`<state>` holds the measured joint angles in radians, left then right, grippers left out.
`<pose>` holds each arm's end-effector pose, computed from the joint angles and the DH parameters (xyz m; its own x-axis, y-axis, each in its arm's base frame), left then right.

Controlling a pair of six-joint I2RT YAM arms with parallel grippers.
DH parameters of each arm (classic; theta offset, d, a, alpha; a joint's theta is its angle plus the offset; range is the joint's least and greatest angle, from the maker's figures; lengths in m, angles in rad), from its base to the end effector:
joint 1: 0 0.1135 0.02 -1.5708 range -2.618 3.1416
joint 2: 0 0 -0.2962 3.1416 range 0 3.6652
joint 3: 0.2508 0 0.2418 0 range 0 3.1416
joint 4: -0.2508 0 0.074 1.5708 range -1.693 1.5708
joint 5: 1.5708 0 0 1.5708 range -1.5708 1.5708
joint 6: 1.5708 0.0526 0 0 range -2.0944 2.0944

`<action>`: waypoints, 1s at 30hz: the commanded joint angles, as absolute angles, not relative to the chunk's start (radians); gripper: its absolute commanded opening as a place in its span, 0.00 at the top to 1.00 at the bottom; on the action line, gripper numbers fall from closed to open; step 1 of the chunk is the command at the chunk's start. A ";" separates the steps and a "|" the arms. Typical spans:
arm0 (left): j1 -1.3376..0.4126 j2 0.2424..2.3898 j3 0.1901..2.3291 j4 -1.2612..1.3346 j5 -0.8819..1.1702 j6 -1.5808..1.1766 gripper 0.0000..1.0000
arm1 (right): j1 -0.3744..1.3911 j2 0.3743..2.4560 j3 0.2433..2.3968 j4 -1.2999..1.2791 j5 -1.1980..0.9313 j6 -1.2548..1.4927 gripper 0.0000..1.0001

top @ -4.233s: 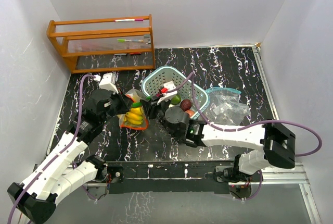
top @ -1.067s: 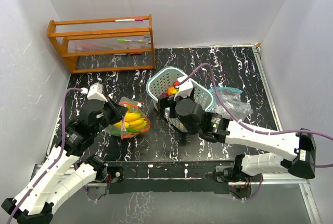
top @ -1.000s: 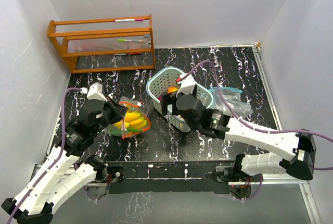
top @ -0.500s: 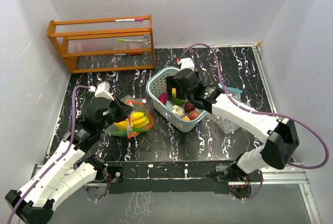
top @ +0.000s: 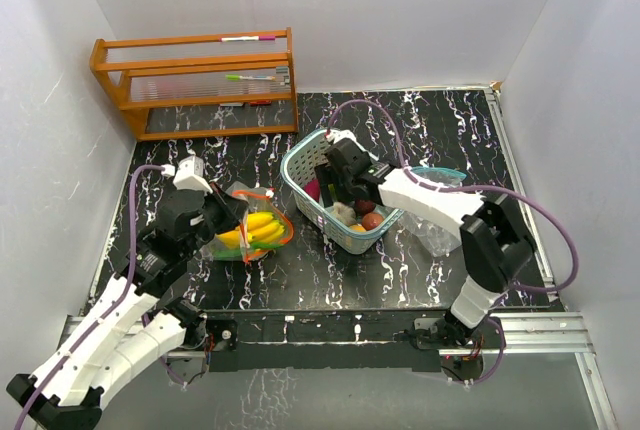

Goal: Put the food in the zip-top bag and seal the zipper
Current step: Pick up the fake vegetable from the bin.

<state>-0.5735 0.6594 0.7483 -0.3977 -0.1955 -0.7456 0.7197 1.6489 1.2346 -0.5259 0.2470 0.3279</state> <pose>0.1177 -0.0639 0.3374 -0.4432 -0.5060 -0.7400 0.1036 0.7910 -0.6029 0.2757 0.2246 0.2685 -0.7459 -0.2386 -0.6218 -0.3068 0.9518 0.0029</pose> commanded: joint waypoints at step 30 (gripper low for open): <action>-0.585 0.604 0.742 -0.393 -0.273 -0.693 1.00 | 0.714 1.787 1.227 -0.602 -0.100 0.194 0.38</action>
